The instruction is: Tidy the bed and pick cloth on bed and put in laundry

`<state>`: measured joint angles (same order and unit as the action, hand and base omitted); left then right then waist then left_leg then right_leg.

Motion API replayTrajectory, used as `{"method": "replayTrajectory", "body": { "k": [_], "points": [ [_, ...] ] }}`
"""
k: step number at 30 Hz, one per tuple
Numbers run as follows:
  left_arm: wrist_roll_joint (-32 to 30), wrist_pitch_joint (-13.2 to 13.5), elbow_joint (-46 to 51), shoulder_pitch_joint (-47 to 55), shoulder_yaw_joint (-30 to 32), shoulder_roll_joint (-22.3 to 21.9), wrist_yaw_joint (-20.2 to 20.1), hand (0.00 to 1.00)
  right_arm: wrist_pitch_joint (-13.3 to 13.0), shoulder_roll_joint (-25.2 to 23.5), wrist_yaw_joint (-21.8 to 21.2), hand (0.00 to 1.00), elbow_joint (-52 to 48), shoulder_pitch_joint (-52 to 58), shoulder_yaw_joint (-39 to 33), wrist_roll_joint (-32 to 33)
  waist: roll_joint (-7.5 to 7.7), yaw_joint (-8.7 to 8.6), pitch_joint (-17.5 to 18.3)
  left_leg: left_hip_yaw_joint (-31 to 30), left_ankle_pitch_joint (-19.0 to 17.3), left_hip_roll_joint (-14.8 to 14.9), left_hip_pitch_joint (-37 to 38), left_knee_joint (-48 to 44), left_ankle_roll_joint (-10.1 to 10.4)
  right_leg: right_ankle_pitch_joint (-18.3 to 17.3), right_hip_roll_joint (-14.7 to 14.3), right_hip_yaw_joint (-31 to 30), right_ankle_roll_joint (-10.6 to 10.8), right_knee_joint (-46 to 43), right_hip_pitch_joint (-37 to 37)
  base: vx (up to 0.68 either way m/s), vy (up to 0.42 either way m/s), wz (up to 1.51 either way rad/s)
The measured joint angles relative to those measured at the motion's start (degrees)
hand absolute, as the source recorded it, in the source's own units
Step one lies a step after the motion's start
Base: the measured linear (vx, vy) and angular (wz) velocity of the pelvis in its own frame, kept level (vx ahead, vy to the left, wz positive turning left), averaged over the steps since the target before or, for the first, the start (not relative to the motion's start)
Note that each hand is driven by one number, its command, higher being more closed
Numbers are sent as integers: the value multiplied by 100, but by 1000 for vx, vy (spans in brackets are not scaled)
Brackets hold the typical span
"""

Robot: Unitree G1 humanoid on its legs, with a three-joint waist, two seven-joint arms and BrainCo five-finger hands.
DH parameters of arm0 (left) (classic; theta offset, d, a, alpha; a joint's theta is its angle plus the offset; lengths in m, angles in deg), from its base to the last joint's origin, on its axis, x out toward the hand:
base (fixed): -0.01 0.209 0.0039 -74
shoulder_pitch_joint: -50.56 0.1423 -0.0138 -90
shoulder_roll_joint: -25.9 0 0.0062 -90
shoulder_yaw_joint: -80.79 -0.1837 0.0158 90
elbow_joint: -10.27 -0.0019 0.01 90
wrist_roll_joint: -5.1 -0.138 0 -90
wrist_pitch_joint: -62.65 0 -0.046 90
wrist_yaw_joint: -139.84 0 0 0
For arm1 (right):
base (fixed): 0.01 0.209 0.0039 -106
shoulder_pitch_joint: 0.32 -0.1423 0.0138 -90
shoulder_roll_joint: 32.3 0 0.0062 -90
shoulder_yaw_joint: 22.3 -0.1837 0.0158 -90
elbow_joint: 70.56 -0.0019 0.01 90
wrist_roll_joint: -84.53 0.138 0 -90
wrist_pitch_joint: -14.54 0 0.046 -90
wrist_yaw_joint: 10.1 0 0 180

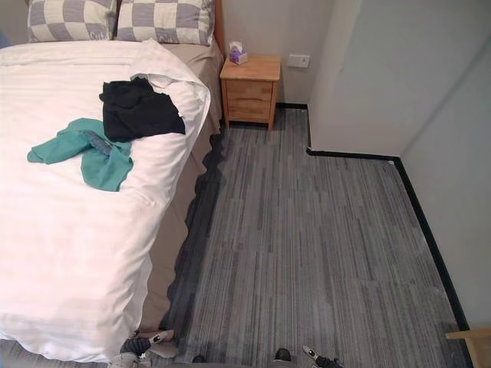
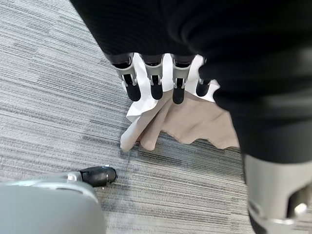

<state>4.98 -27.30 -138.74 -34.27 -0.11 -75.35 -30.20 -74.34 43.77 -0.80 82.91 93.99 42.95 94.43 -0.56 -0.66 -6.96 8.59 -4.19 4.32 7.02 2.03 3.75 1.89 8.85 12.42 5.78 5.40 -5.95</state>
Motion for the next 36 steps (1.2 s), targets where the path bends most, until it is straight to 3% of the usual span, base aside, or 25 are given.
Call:
{"method": "replayTrajectory", "body": {
  "k": [3, 8, 10, 13, 16, 20, 22, 23, 24, 26, 27, 30, 33, 34, 35, 36],
  "points": [
    [187, 68, -79, -9, 9, -10, -2, 0, -32, -42, -1, 0, -76, 10, 223, -6, 34, 3, -21, 68, -15, 18, -6, -3, 3, -18, -18, -125, -17, -113, 128, -9, 3, -18],
    [201, 176, -81, -20, 81, 7, -2, 0, -43, -135, -8, 0, -168, 17, 394, -233, 212, 6, -111, 201, -28, 52, 22, -12, 4, -111, -48, -298, -35, -348, 281, -12, -3, -15],
    [198, 187, -77, -38, 134, -6, -1, 0, -43, -135, -8, 0, -171, 49, 437, -233, 253, 11, -130, 187, -32, 48, 41, -13, -1, -272, -17, -297, -30, -641, 367, 8, 8, 4],
    [181, 177, -77, -73, 273, -50, 36, 0, -40, -157, -1, 0, -244, 134, 521, -234, 334, 14, -169, 105, -112, -42, 127, -83, -44, -815, 221, -309, 40, -1906, 800, -3, 23, 15],
    [154, 182, -67, -98, 324, -146, 47, 0, -43, -161, 4, 0, -417, 239, 562, -301, 283, 7, -196, 47, -256, 1, 208, -130, -26, -852, 250, -311, 19, -2389, 907, 2, 12, 8],
    [-15, 169, -71, -212, 445, -238, 37, 0, -61, -188, 47, 0, -515, 232, 731, -447, 375, -15, -260, 49, -283, 28, 193, -75, -27, -1008, 240, -304, -5, -2370, 965, 29, -37, -4],
    [-144, 144, -77, -314, 454, -268, 33, 0, -75, -171, 58, 0, -556, 231, 710, -445, 334, -126, -302, -17, -294, 96, 200, -17, -39, -1080, 295, -235, 35, -2893, 1241, -11, -106, 10],
    [-184, 131, -94, -361, 452, -314, 36, 0, -84, -146, 55, 0, -701, 213, 697, -440, 223, -219, -408, -125, -333, 249, 203, -33, 6, -1248, 169, -205, -96, -3300, 1610, -186, -139, 24],
    [-195, 134, -89, -365, 450, -334, 35, 0, -84, -146, 63, 0, -751, 249, 704, -442, 192, -228, -420, -137, -353, 336, 194, -34, 39, -1268, 67, -261, -189, -3155, 1696, -354, -203, 28],
    [-396, 137, -86, -398, 450, -267, 9, 0, -86, -230, 71, 0, -744, 347, 728, -446, 339, -205, -420, -149, -437, 391, 217, -73, 153, -1207, -43, -267, -207, -2661, 1848, -207, -250, 22],
    [-474, 118, -104, -436, 447, -303, -11, 0, -83, -243, 77, 0, -751, 458, 674, -394, 312, -253, -440, -233, -520, 464, 295, -104, 170, -1221, -74, -176, -332, -2855, 1841, 118, -297, 36],
    [-627, 142, -89, -454, 453, -550, -49, 0, -116, -171, 79, 0, -809, 534, 470, -399, 60, -296, -377, -180, -639, 781, 471, -189, 286, -1784, -316, 24, -496, -3224, 1831, 316, -236, 11],
    [-625, 140, -59, -442, 461, -651, -90, 0, -153, -181, 88, 0, -825, 548, 396, -394, -36, -345, -342, 22, -659, 1021, 262, -1370, 399, -1930, -513, 78, -684, -3065, 1335, 372, -178, -9],
    [-615, 138, 4, -443, 507, -654, -94, 0, -156, -188, 83, 0, -871, 564, 398, -393, -46, -367, -352, -40, -681, 1134, -102, -2354, 433, -1934, -569, 76, -702, -2884, 1093, 191, -119, -21],
    [-604, 139, 304, -406, 567, -727, -93, 0, -156, -126, 50, 0, -974, 643, 437, -396, -125, -334, -395, -342, -180, 1417, -927, -4496, 510, -1941, -735, 27, -802, -2536, 605, 138, -87, -48],
    [-586, 146, 431, -376, 575, -773, -88, 0, -157, -68, 52, 0, -1000, 671, 510, -403, -164, -268, -410, -365, -51, 1565, -1373, -5613, 533, -1984, -793, -95, -877, -2365, 315, 79, -14, -71]
  ]
}}
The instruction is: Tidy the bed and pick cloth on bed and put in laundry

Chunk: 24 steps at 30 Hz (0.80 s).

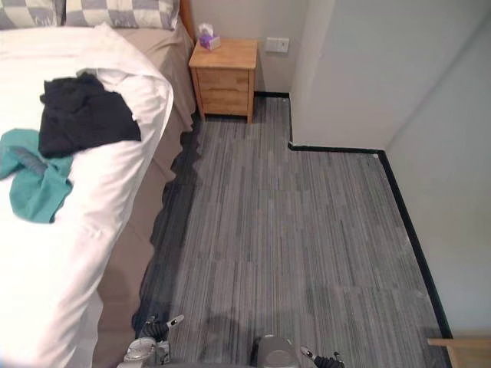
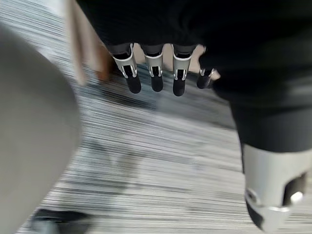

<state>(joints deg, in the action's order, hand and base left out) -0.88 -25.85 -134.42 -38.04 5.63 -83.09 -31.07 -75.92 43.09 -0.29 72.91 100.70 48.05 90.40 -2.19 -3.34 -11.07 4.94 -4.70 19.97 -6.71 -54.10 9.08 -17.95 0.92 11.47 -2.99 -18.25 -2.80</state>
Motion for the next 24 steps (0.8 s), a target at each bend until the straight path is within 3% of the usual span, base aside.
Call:
{"method": "replayTrajectory", "body": {
  "k": [1, 3, 5, 6, 7, 8, 9, 10, 14, 15, 17, 19, 20, 21, 23, 24],
  "points": [
    [37, 0, 17, -21, 36, 9, 3, 0, 3, 8, 3, 0, -13, -41, 22, -12, -18, 15, -13, 202, -106, 56, -306, -702, -84, -1, 9, -157, -2, 201, -313, 17, 81, -66],
    [48, 2, 159, -25, 86, 1, 24, 0, 13, -1, 7, 0, -9, -109, 45, -57, 20, 99, -29, 706, -413, 53, -625, -920, -252, 16, 134, -413, 29, 533, -687, -71, 152, -67],
    [185, 43, 285, -71, 95, 16, 78, 0, 72, -41, 31, 0, -4, -142, 44, -57, 110, 138, -78, 1222, -736, -128, -1044, -312, -425, 35, 399, -493, 108, 765, -975, -114, 216, -47],
    [262, 67, 291, -113, 102, 43, 94, 0, 139, -73, 41, 0, 27, -213, 21, -63, 186, 162, -136, 1594, -819, -318, -1155, 433, -584, 29, 598, -497, 183, 776, -1116, 77, 230, -24],
    [266, 78, 289, -160, 98, 50, 100, 0, 152, -89, 40, 0, 23, -224, 10, -74, 203, 186, -146, 1743, -779, -450, -1179, 1025, -647, 44, 698, -476, 358, 770, -1182, 280, 221, -17],
    [267, 70, 258, -197, 83, 11, 125, 0, 154, -85, 39, 0, -10, -211, -11, -139, 171, 243, -125, 1888, -415, -668, -1153, 2122, -889, 54, 778, -441, 582, 728, -1250, 292, 262, -15],
    [281, 83, 208, -218, -1, 46, 122, 0, 172, -102, 45, 0, 24, -224, -56, -242, 238, 322, -103, 1936, 175, -962, -968, 2921, -1264, -20, 927, -480, 823, 648, -1335, 347, 256, 16],
    [288, 97, 220, -337, -19, 130, 146, 0, 178, -195, 26, 0, -9, -289, -9, -280, 365, 267, -75, 1919, 247, -1190, -866, 3256, -1377, -53, 996, -459, 837, 680, -1249, 271, 224, 21],
    [272, 82, 86, -295, -33, 139, 220, 0, 129, -382, 0, 0, -2, -532, 112, -449, 382, 405, -101, 1815, 244, -1313, -618, 3434, -1385, 320, 756, -450, 770, 1445, -1160, 133, 29, 19],
    [253, 72, 35, -263, -99, 175, 235, 0, 130, -447, -13, 0, 81, -620, 145, -464, 441, 418, -72, 1801, 239, -1402, -500, 3452, -1383, 759, 782, -449, 759, 1621, -1136, 43, -65, 27],
    [236, 37, -108, -233, -150, 233, 242, 0, 130, -385, -63, 0, 215, -639, 150, -506, 427, 387, 11, 1660, 164, -1528, -360, 3529, -1263, 808, 848, -467, 878, 1614, -1228, 88, -62, 14],
    [220, 25, -260, -193, -184, 238, 253, 0, 130, -301, -59, 0, 373, -667, 99, -501, 318, 390, 76, 1512, 56, -1639, -139, 3921, -1098, 760, 887, -478, 994, 1402, -1133, 113, -2, -16],
    [194, -27, -365, -181, -361, 263, 257, 0, 129, -196, -59, 0, 373, -722, -11, -487, 233, 272, 84, 1469, 34, -1791, 89, 4352, -1053, 655, 950, -550, 1146, 425, -709, 66, 45, -17],
    [192, -28, -411, -183, -408, 274, 256, 0, 129, -163, -63, 0, 374, -748, -55, -487, 210, 251, 77, 1430, 36, -1818, 204, 4510, -1050, 654, 959, -609, 1144, -155, -434, 26, 61, -15],
    [116, -40, -501, -207, -633, 451, 250, 0, 135, -147, -62, 0, 373, -766, -118, -492, 344, 244, 17, 1282, 86, -1989, 656, 4864, -1049, 897, 1175, -593, 997, -1939, 224, -48, 58, 13],
    [30, -79, -525, -202, -770, 539, 241, 0, 148, -147, -64, 0, 394, -722, -109, -497, 458, 152, -9, 1143, 57, -2058, 844, 4923, -1091, 1170, 1329, -535, 982, -2569, 395, 32, 58, 60]
  ]
}}
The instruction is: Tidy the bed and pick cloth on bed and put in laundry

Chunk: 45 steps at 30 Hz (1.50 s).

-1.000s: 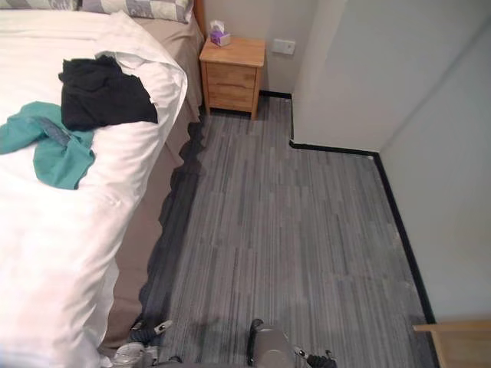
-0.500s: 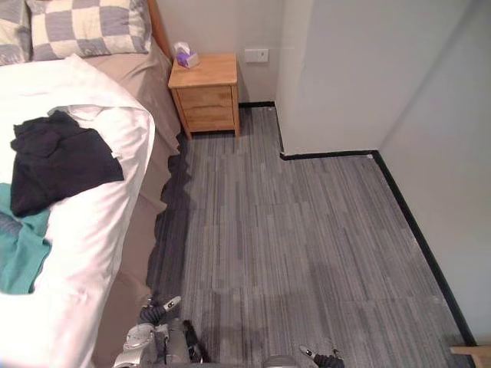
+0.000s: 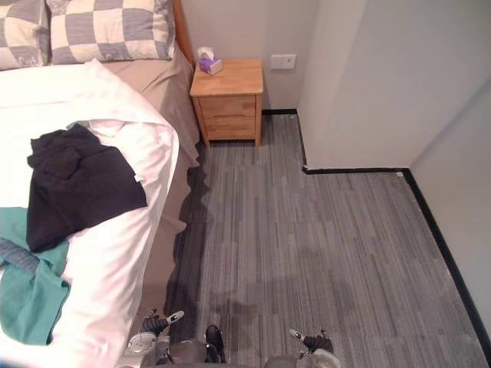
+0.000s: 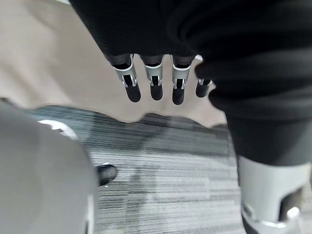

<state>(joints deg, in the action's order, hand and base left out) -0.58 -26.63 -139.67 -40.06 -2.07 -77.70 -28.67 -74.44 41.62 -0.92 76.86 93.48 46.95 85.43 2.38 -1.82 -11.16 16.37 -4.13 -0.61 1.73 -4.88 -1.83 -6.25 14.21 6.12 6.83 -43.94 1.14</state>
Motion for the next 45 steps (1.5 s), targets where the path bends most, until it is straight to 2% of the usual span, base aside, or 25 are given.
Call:
{"method": "replayTrajectory", "body": {
  "k": [1, 3, 6, 9, 10, 11, 13, 15, 17, 20, 21, 22, 25, 27, 28, 29, 30, 31, 32, 33, 36, 39, 42, 44, 45],
  "points": [
    [-48, -13, -2, 9, -81, 48, -27, 0, 23, 7, -1, 0, 49, 100, -15, 8, 74, -51, -25, -130, -79, -18, 161, 32, -69, -144, 85, 85, -187, -541, 153, 96, 49, 58],
    [-78, -38, -42, -1, -180, 128, -48, 0, 48, 3, 0, 0, 57, 137, -1, 6, 92, -58, -42, -289, -123, 56, 343, 146, -76, -664, 27, 273, -189, -677, 488, 205, 16, 45],
    [-351, -48, -155, -37, -274, 148, -198, 0, 48, 33, -5, 0, 94, 99, 39, 15, -15, -178, -110, -430, -145, 286, 561, 256, 23, -1048, -290, 591, -216, 295, 837, 9, -74, 32],
    [-541, -51, -170, -67, -266, 146, -274, 0, 40, 91, -2, 0, 88, 92, 131, 16, -125, -226, -154, -325, -355, 631, 847, 304, 315, -652, -903, 657, -386, 2113, 1019, -62, -228, -14],
    [-664, -51, -177, -75, -261, 159, -283, 0, 43, 79, -5, 0, 86, 80, 164, 23, -108, -237, -168, -262, -457, 722, 981, 359, 475, -12, -1109, 579, -507, 3063, 1096, -1, -244, -17],
    [-705, -51, -201, -80, -265, 157, -289, 0, 42, 68, -5, 0, 85, 99, 169, 42, -99, -291, -174, -270, -507, 755, 1044, 384, 559, 514, -1137, 602, -619, 3252, 1032, 259, -309, -15],
    [-752, -24, -205, -126, -284, 14, -363, 0, 3, 167, -2, 0, 91, -34, 115, 59, -342, -369, -281, -90, -415, 1005, 1199, 504, 828, 292, -1436, 760, -1053, 3108, 968, 489, -279, -11],
    [-756, -24, -201, -167, -211, -70, -404, 0, 0, 179, -1, 0, 87, -50, 50, 62, -408, -371, -337, 123, -163, 1082, 1390, 551, 1010, 32, -1544, 750, -1148, 2948, 874, 418, -192, -12],
    [-832, -32, -118, -117, 44, -214, -403, 0, -11, 150, 0, 0, -20, 39, 38, 60, -401, -359, -363, 163, -285, 1304, 1144, -623, 1186, -249, -1608, 726, -1105, 3108, 477, 270, -175, -1],
    [-573, 6, 587, 173, 484, -382, -353, 0, -14, 223, 13, 0, -245, 212, 143, -11, -462, -312, -432, -522, -112, 1987, -507, -4959, 993, -564, -1808, 607, -1234, 3377, -429, 27, -146, -11],
    [-352, 26, 784, 251, 534, -412, -314, 0, -16, 295, 19, 0, -244, 291, 231, -7, -553, -174, -419, -606, -141, 2092, -915, -5898, 1024, -642, -1873, 479, -1301, 3454, -720, 177, -98, -61],
    [-130, 37, 861, 280, 533, -418, -200, 0, -6, 325, 33, 0, -242, 294, 268, -10, -565, -112, -410, -557, -186, 2108, -1143, -6102, 1002, -675, -1891, 347, -1276, 3573, -929, 191, -60, -72],
    [251, 136, 927, 235, 670, -385, -9, 0, 82, 338, 45, 0, -130, 222, 294, -191, -475, 30, -445, -257, -571, 1919, -1610, -4989, 895, -684, -1793, -104, -1232, 3853, -1357, 35, -14, -76],
    [271, 152, 924, 195, 690, -328, 13, 0, 136, 234, 42, 0, -120, 127, 289, -229, -280, 144, -462, -223, -667, 1401, -1659, -3430, 827, -785, -1505, -270, -1053, 3853, -1436, 286, 80, -69],
    [273, 161, 918, 141, 673, -287, 14, 0, 134, 155, 36, 0, -129, 48, 289, -231, -156, 145, -497, -298, -461, 1010, -1659, -2264, 673, -865, -1304, -263, -902, 3854, -1544, 383, 120, -37],
    [274, 168, 919, 132, 644, -257, 14, 0, 128, 136, 35, 0, -135, 35, 289, -236, -130, 150, -493, -311, -264, 856, -1666, -1663, 592, -916, -1233, -240, -814, 3854, -1602, 453, 199, -14],
    [275, 196, 915, 134, 598, -263, 12, 0, 109, 132, 34, 0, -142, 62, 285, -305, -142, 153, -473, -327, 249, 643, -1672, -668, 466, -1015, -1157, -195, -642, 3867, -1785, 527, 296, -11],
    [276, 202, 901, 142, 576, -281, 13, 0, 112, 125, 40, 0, -131, 142, 288, -439, -128, 229, -441, -386, 1097, 515, -1651, -327, 164, -1132, -1069, -211, -450, 3880, -2000, 562, 311, -17],
    [272, 197, 889, 148, 581, -261, 11, 0, 109, 56, 41, 0, -122, 156, 312, -459, -77, 322, -352, -351, 1290, 398, -1624, -325, 13, -1165, -989, -221, -393, 3882, -2056, 570, 268, 15],
    [269, 198, 857, 129, 557, -201, 16, 0, 93, -29, 39, 0, -118, 161, 341, -465, 112, 263, -204, -342, 1229, 187, -1657, -350, -138, -1011, -798, -67, -204, 3878, -2014, 505, 249, 40],
    [289, 230, 638, 82, 478, -106, 12, 0, 58, -108, -11, 0, -25, -12, 284, -618, 139, 354, -179, -271, 1024, 165, -1770, -699, -358, -55, -797, -169, -104, 3828, -1979, 405, 247, 30],
    [472, 203, 460, 180, 521, -52, 8, 0, 73, -193, -61, 0, 130, -23, 117, -639, 183, 457, 6, -255, 957, -31, -1224, -372, -339, 648, -679, -232, -83, 3497, -2040, 342, 172, 2],
    [511, 144, 409, 321, 444, -9, -30, 0, 86, -142, -126, 0, 209, -34, 106, -673, 196, 430, 207, -320, 551, -286, -617, 84, -338, 864, -496, -217, -193, 1900, -1480, 334, 182, 10],
    [507, 96, 332, 359, 362, 38, -33, 0, 140, -110, -137, 0, 197, -89, 125, -683, 148, 292, 187, -518, 211, -431, -141, 286, -438, 1524, -255, -126, -417, 126, -787, 221, 152, 31],
    [501, 89, 247, 336, 310, 98, -34, 0, 149, -110, -151, 0, 185, -211, 184, -701, 240, 276, 141, -586, 85, -467, 82, 229, -490, 647, -110, -14, -445, -787, -375, 66, 88, 33]
  ]
}}
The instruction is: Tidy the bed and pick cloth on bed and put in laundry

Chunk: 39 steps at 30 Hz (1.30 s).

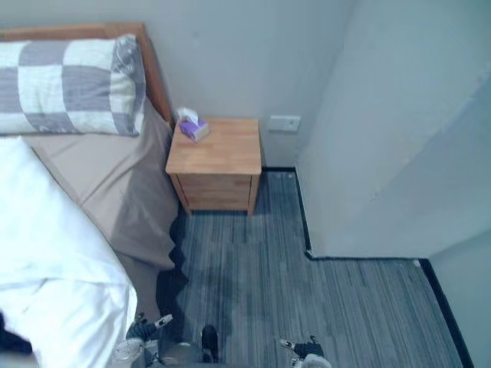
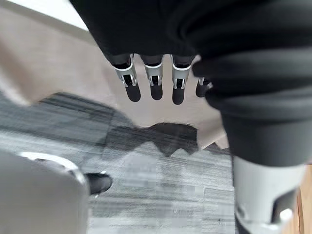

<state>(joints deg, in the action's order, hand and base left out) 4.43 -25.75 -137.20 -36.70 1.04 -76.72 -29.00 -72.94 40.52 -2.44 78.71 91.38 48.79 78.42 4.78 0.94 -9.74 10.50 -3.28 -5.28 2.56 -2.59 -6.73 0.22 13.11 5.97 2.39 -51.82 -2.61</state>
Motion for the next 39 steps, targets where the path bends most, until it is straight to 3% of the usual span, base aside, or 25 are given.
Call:
{"method": "replayTrajectory", "body": {
  "k": [2, 5, 8, 10, 12, 14, 16, 18, 19, 20, 21, 22, 23, 24, 26, 27, 30, 32, 33, 34, 35, 36, 37, 38, 39],
  "points": [
    [-132, -8, -35, -24, -169, 99, -7, 0, -19, -1, 4, 0, -104, -39, 155, -2, -104, -44, -97, -166, -120, 68, 324, 41, 8, -923, -20, 216, 0, -385, 539, 6, 38, 39],
    [-458, -9, -154, -73, -288, 145, -12, 0, -64, -3, 10, 0, -125, -158, 261, 7, -170, -148, -152, -598, -290, 348, 712, 45, 67, -1622, -485, 248, 115, 802, 1075, 236, -36, 76],
    [-516, 0, -192, -106, -282, 80, -38, 0, -104, -1, 36, 0, -142, -181, 369, 17, -220, -143, -182, -1047, -475, 544, 848, 29, 229, -1520, -842, -144, 182, 2235, 1224, 237, -145, 96],
    [-520, 15, -117, -171, -32, -88, -98, 0, -102, -49, 44, 0, -205, -174, 395, 21, -141, -120, -236, -1636, -803, 524, 759, -240, 400, -1147, -949, -1038, 175, 3394, 1325, 130, -256, 118],
    [-524, 34, -4, -158, 161, -195, -127, 0, -101, -65, 39, 0, -237, -178, 493, 26, -159, -121, -268, -2130, -1160, 567, 581, -647, 599, -708, -1109, -1408, 230, 3506, 1228, 166, -345, 132],
    [-546, 70, 135, -190, 175, -335, -143, 0, -96, 24, 52, 0, -383, -179, 514, 14, -388, -45, -358, -2316, -1233, 715, 529, -758, 752, -1080, -1180, -999, 154, 3079, 1255, 283, -333, 125],
    [-547, 113, 227, -190, 385, -484, -203, 0, -82, 63, 50, 0, -442, -178, 505, -60, -440, -52, -407, -2440, -1107, 831, 460, -749, 960, -1372, -1000, -244, -136, 2738, 1157, 280, -272, 143],
    [-539, 126, 246, -190, 542, -625, -208, 0, -67, 64, 48, 0, -427, -178, 517, -253, -549, -16, -353, -2491, -914, 972, 349, -740, 959, -1404, -975, 206, -147, 2685, 974, 246, -182, 163],
    [-488, 134, 303, -189, 608, -675, -207, 0, -45, 42, 46, 0, -428, -173, 543, -337, -494, -10, -346, -2484, -673, 994, 222, -696, 956, -1398, -907, 364, -157, 2658, 887, 221, -94, 184],
    [-490, 142, 339, -190, 618, -669, -206, 0, -37, 29, 46, 0, -428, -174, 564, -359, -456, -18, -356, -2380, -553, 1013, 198, -632, 953, -1395, -849, 487, -163, 2702, 791, 220, 5, 225],
    [-439, 148, 388, -210, 668, -673, -204, 0, -31, 21, 50, 0, -432, -160, 648, -381, -410, -56, -357, -1844, -461, 1079, 14, -727, 992, -1425, -677, 936, -215, 2855, 559, 220, 101, 256],
    [-315, 148, 442, -224, 671, -663, -203, 0, -22, 20, 49, 0, -426, -144, 692, -389, -393, -75, -366, -708, -470, 1244, -182, -918, 1010, -1495, -575, 1336, -333, 3019, 263, 208, 146, 262],
    [-268, 149, 445, -225, 679, -659, -200, 0, -14, 26, 51, 0, -424, -137, 718, -417, -384, -94, -371, -58, -469, 1346, -229, -975, 1009, -1534, -529, 1488, -398, 3083, 113, 169, 231, 257],
    [-241, 140, 432, -228, 697, -656, -192, 0, -5, 59, 52, 0, -412, -121, 753, -424, -376, -139, -374, 1219, -461, 1572, -292, -1111, 972, -1570, -466, 1885, -457, 3198, -132, 106, 219, 191],
    [-242, 103, 421, -170, 651, -645, -195, 0, 36, 125, 54, 0, -356, -112, 721, -421, -514, -144, -298, 2707, -367, 1752, -240, -1161, 836, -1573, -443, 2333, -455, 3326, -428, 137, 313, 212],
    [-243, 103, 380, -85, 560, -619, -204, 0, 45, 156, 57, 0, -289, -99, 591, -412, -582, -147, -256, 3074, -328, 1676, -196, -1038, 801, -1580, -429, 2509, -442, 3360, -583, 208, 340, 202],
    [-243, 112, 232, 2, 362, -454, -223, 0, 73, 150, 84, 0, -84, -132, 324, -307, -562, -120, -209, 2788, -80, 1204, 19, -406, 695, -1470, -267, 2665, -238, 3428, -867, 233, 243, 126],
    [-99, 100, 143, 117, 285, -234, -263, 0, 101, 21, 108, 0, 32, -130, 129, -188, -377, -127, -96, 2357, 140, 916, 274, 168, 657, -1272, -186, 2846, 77, 3297, -1075, 277, 143, 89],
    [-99, 99, 83, 116, 267, -199, -266, 0, 103, -15, 118, 0, 30, -129, 69, -183, -352, -129, -83, 2274, 142, 931, 298, 166, 655, -1236, -145, 2846, 100, 3063, -1042, 205, 54, 75],
    [-98, 102, 18, 109, 266, -178, -270, 0, 104, -40, 127, 0, 31, -113, 24, -180, -382, -137, -89, 2160, 144, 974, 326, 159, 651, -1362, -116, 2830, 108, 2894, -964, 150, 32, 50],
    [-93, 84, -9, 101, 268, -167, -271, 0, 105, -49, 127, 0, 28, -102, 16, -176, -383, -143, -91, 2039, 145, 1036, 431, 164, 651, -1720, -150, 2834, 378, 3285, -1052, 136, 35, 45],
    [-102, 75, -15, 112, 251, -161, -299, 0, 106, -48, 131, 0, 24, -101, 12, -165, -359, -119, -83, 1997, 144, 1021, 499, 172, 652, -1676, -79, 2840, 389, 3641, -1081, 115, 42, 41],
    [-122, 46, -7, 107, 155, -89, -374, 0, 111, -59, 132, 0, 22, -100, 14, -142, -196, -136, -74, 1956, 133, 855, 560, 233, 668, -1083, 183, 2839, 282, 3782, -1001, 65, -8, 39],
    [-130, 33, -49, 92, 81, -23, -404, 0, 107, -60, 122, 0, 21, -97, -4, -101, -150, -197, -50, 1851, 99, 806, 592, 306, 718, -1232, 279, 2831, 357, 3478, -991, 56, -42, 53],
    [-217, 25, -105, 105, 82, -60, -457, 0, 107, -26, 123, 0, 8, -100, -17, -80, -202, -229, -50, 1674, 121, 816, 658, 470, 762, -1318, 371, 2710, 241, 2841, -774, 26, -34, 66]
  ]
}}
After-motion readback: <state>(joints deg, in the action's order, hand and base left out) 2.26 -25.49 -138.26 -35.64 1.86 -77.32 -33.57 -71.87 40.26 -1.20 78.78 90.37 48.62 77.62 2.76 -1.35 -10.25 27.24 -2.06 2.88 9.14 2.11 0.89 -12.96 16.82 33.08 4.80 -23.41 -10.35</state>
